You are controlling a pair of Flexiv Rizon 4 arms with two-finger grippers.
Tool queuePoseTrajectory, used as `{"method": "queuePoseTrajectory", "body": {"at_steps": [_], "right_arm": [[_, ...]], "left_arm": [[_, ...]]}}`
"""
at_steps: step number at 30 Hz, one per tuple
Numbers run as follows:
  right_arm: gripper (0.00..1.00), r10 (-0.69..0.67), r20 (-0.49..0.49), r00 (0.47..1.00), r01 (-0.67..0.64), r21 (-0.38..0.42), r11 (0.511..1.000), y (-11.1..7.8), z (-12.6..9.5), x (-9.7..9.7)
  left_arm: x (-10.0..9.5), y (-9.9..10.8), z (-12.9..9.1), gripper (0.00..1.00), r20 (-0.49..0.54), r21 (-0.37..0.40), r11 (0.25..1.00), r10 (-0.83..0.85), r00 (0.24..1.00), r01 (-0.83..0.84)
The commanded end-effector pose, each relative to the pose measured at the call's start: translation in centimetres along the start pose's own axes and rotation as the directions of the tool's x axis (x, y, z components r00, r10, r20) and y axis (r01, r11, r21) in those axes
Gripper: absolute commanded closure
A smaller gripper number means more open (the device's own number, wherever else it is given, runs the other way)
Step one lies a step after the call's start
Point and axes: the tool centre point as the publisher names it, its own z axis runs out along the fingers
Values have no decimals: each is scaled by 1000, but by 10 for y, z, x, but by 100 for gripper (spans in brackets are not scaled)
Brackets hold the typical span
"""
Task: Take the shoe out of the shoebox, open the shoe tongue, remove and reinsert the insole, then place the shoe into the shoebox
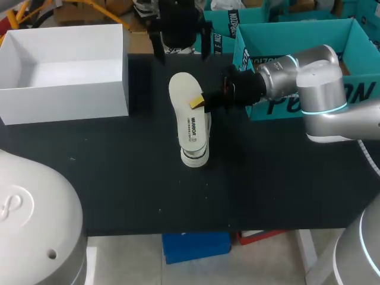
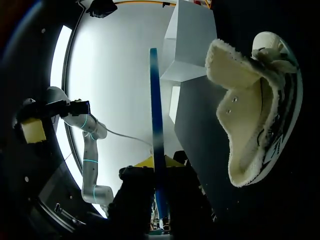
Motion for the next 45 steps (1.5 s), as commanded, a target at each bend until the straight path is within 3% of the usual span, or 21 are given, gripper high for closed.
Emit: {"method": "queuePoseTrajectory", "body": {"at_steps": [1, 10, 23, 30, 45], "right_arm": [[100, 1, 1, 1000, -1, 1, 1000, 1, 1, -1], [100, 1, 1, 1000, -1, 1, 1000, 1, 1, -1], [100, 1, 1, 1000, -1, 1, 1000, 1, 1, -1], [100, 1, 1, 1000, -1, 1, 1000, 1, 1, -1], [100, 1, 1, 1000, -1, 1, 1000, 1, 1, -1]], "left_arm": [[2, 15, 2, 0, 7, 16, 1000, 0, 1000, 0], [8, 43, 10, 0, -12, 32, 999, -11, 1000, 12], [3, 57, 18, 0, -23, 39, 999, -19, 1000, 20], [1, 34, 9, 0, -29, 22, 1000, -14, 999, 15], [-1, -45, -11, 0, -46, -23, 1000, -19, 999, 18]]}}
